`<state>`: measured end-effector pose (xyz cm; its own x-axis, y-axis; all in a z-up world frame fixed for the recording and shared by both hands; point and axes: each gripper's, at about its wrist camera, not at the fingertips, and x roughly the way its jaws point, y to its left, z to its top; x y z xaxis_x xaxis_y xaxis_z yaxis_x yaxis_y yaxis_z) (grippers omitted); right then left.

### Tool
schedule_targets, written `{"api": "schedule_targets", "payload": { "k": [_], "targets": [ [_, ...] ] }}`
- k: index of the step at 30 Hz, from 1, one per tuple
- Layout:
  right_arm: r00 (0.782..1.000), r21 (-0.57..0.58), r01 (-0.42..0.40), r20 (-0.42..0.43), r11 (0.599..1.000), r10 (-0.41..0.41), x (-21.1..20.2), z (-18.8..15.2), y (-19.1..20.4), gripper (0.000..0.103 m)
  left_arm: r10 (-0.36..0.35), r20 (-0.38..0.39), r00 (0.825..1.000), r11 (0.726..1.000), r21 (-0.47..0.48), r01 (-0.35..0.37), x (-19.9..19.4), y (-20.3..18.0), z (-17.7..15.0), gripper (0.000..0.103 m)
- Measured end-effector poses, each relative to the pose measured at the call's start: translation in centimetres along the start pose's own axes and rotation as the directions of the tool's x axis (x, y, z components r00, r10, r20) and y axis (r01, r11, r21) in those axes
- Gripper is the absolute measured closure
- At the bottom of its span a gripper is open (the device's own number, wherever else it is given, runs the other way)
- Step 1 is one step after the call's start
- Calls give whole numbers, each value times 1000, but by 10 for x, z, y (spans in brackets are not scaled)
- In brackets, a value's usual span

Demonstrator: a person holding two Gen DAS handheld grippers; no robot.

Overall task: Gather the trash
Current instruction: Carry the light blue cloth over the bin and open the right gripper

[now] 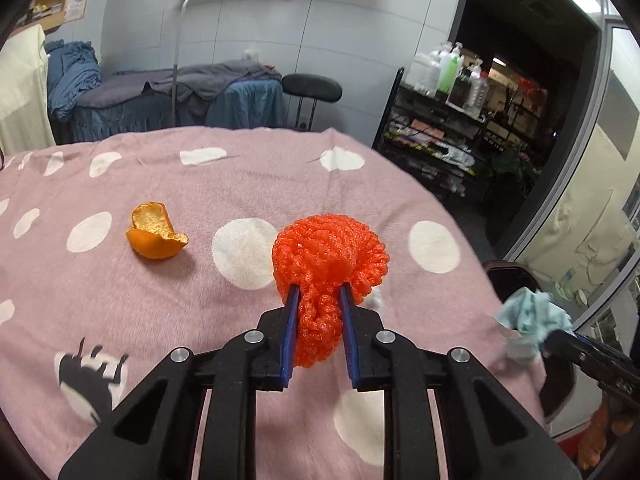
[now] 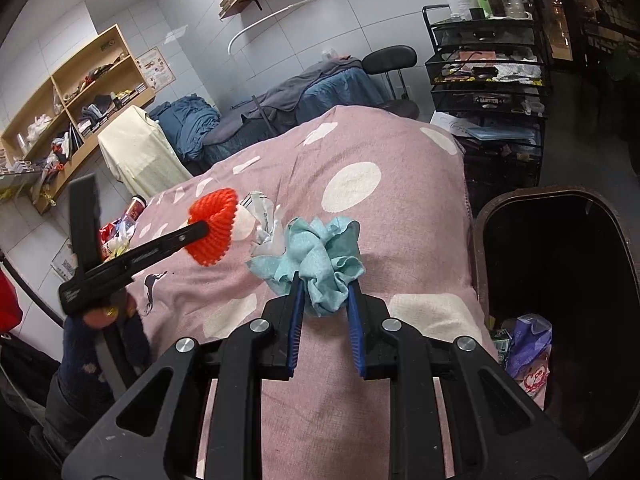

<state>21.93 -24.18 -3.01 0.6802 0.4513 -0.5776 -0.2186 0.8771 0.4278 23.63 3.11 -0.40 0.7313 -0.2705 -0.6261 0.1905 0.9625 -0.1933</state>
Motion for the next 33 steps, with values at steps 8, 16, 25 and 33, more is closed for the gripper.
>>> {"api": "schedule_targets", "payload": {
  "k": [8,16,25,33],
  "targets": [
    [999,4,10,47,1000,-10,-22,-7,-6,81,-43,86,995,999,15,42,-43,-22,-16,83],
    [995,20,46,88,999,-48,-43,-15,-15,81,-108,102,989,994,39,104,-52,-52,-30,83],
    [974,91,148,158,985,-161,-76,-17,-49,81,-205,77,976,975,98,197,-44,-101,-36,83],
    [944,190,261,154,946,-292,-90,-22,-94,81,-266,40,963,954,153,257,-32,-136,-40,83]
  ]
}}
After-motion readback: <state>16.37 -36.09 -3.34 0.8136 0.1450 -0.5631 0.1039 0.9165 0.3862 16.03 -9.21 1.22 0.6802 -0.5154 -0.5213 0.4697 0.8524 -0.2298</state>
